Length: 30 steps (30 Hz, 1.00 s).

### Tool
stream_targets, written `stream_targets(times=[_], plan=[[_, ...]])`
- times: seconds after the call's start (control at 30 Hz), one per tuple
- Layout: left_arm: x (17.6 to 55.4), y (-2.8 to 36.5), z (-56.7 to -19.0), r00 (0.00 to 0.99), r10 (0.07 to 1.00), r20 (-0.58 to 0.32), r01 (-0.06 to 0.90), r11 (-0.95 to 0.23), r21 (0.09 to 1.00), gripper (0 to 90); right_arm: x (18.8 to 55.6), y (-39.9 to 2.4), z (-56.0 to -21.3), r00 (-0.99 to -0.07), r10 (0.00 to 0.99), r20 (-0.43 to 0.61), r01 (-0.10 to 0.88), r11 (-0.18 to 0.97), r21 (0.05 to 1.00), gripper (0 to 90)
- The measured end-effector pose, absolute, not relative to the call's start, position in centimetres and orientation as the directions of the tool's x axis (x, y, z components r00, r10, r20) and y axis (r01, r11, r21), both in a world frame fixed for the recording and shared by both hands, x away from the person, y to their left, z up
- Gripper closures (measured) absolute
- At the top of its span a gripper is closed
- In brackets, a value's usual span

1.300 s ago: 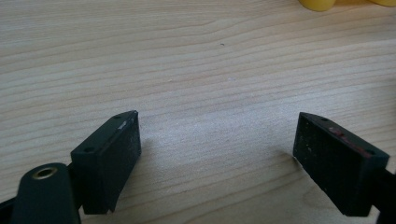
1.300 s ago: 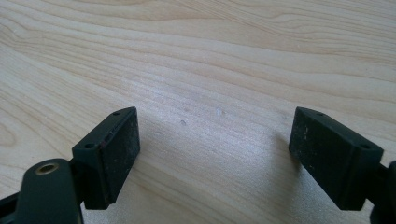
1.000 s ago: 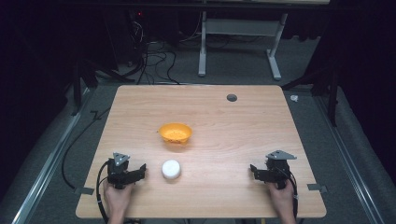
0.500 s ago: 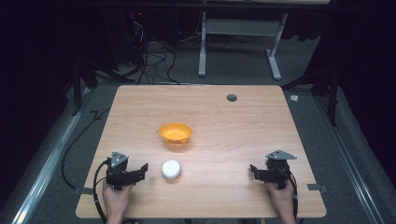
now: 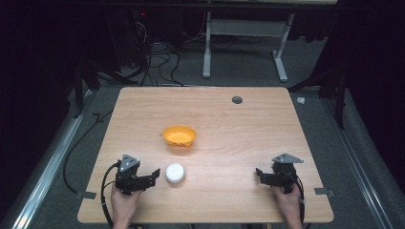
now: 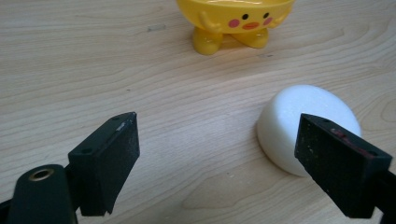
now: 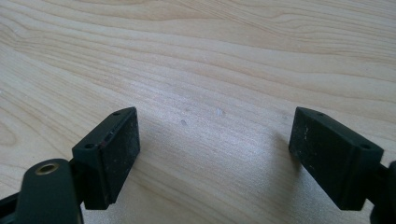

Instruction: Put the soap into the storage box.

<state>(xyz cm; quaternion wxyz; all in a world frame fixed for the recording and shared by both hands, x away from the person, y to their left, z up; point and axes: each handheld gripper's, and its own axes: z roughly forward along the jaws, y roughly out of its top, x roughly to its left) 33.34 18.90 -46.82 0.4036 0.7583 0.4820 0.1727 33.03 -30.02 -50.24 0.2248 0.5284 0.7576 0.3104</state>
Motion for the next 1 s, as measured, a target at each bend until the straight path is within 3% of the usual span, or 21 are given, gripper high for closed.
stream_targets(times=[1.0], plan=[[33.5,12.2,-47.5,0.612,0.789,-0.054,0.555,-0.379,0.740,14.5,33.0,-30.0,-50.2,-0.344,0.939,-0.013,0.660,0.252,0.708,17.3]])
